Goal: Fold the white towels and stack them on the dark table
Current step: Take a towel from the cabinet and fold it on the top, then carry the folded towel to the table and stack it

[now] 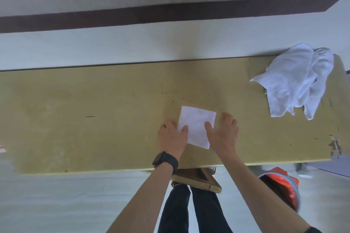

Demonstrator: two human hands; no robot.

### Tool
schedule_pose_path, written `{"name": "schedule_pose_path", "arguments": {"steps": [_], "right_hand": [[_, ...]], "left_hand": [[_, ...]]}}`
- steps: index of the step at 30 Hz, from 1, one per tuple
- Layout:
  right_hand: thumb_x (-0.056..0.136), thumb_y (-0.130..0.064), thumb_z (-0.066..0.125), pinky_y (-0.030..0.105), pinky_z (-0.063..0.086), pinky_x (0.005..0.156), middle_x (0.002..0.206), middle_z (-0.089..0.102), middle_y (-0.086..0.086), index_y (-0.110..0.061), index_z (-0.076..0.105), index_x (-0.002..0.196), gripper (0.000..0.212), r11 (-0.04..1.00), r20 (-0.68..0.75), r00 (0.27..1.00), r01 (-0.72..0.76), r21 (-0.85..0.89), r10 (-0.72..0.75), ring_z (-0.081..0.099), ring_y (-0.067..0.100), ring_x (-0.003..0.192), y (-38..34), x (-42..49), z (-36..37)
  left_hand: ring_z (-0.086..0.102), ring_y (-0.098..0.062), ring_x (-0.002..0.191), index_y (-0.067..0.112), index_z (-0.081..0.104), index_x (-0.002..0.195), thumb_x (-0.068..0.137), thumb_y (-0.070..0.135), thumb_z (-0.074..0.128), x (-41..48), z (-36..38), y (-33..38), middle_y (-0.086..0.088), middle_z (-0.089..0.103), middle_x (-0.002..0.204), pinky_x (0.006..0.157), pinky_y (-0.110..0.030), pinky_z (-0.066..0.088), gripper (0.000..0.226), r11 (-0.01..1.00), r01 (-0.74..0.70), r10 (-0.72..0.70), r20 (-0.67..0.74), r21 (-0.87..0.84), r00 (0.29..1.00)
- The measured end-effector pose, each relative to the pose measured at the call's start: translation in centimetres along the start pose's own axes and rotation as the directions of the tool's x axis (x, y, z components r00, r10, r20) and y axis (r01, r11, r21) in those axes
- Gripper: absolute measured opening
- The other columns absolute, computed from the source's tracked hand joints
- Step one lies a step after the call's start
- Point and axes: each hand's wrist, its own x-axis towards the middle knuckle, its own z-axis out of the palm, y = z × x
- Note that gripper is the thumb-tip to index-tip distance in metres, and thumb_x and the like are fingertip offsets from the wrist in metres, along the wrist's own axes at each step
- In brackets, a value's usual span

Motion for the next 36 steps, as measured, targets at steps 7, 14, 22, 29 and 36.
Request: {"name": "schedule_pose_path", "arguments": {"steps": [7,14,22,29,36], "right_hand": [[0.085,-0.027,0.066,0.029,0.043,0.058,0.095,0.062,-0.009,-0.022,0.046,0.11,0.032,0.969,0.145,0.972,-0.202,0.14,0.182,0.058,0.01,0.077,0.2,0.3,-0.3],[0.078,-0.012,0.062,0.027,0.046,0.064,0.09,0.065,-0.006,-0.021,0.063,0.103,0.026,0.954,0.37,0.921,-0.213,0.209,0.124,0.06,0.017,0.082,0.7,1.1,-1.8],[0.062,-0.025,0.082,0.037,0.048,0.09,0.115,0.065,-0.004,-0.034,0.055,0.122,0.066,0.9,0.658,0.733,-0.155,0.408,-0.172,0.061,0.018,0.107,-3.1,-1.5,-6.5],[0.074,-0.046,0.081,0.029,0.049,0.072,0.085,0.072,-0.001,-0.023,0.071,0.094,0.032,0.786,0.715,0.411,0.531,0.316,-0.565,0.066,0.014,0.077,-14.9,-11.6,-8.1],[0.088,-0.031,0.072,0.02,0.025,0.051,0.054,0.037,-0.014,-0.03,0.043,0.056,0.043,0.425,0.672,-0.002,0.772,0.472,-0.741,0.032,0.004,0.054,-21.3,-32.1,-5.2]], "left_hand": [[0.063,-0.028,0.091,0.019,0.048,0.097,0.09,0.032,0.067,0.5,1.0,1.4,-0.006,0.065,0.1,0.082,-0.043,0.056,0.023,0.981,0.143,-0.134,0.075,-0.131,0.988],[0.061,-0.027,0.094,0.013,0.058,0.107,0.087,0.037,0.062,-0.4,0.1,0.8,-0.006,0.064,0.107,0.083,-0.041,0.055,0.032,0.99,0.091,-0.067,0.21,-0.107,0.975],[0.062,-0.009,0.08,0.023,0.058,0.11,0.089,0.027,0.068,-6.8,-9.5,-0.2,0.012,0.065,0.09,0.063,-0.02,0.046,0.024,0.957,-0.226,0.244,0.08,-0.183,0.967],[0.066,-0.014,0.082,0.026,0.063,0.107,0.087,0.029,0.064,-17.7,-22.4,-4.5,0.004,0.072,0.094,0.07,-0.031,0.054,0.02,0.972,-0.218,0.204,-0.147,-0.085,0.968],[0.064,-0.009,0.086,0.025,0.071,0.1,0.085,0.035,0.066,-35.9,-29.2,-18.9,0.01,0.071,0.092,0.062,-0.012,0.043,0.019,0.95,-0.001,-0.157,-0.483,-0.311,0.862]]}}
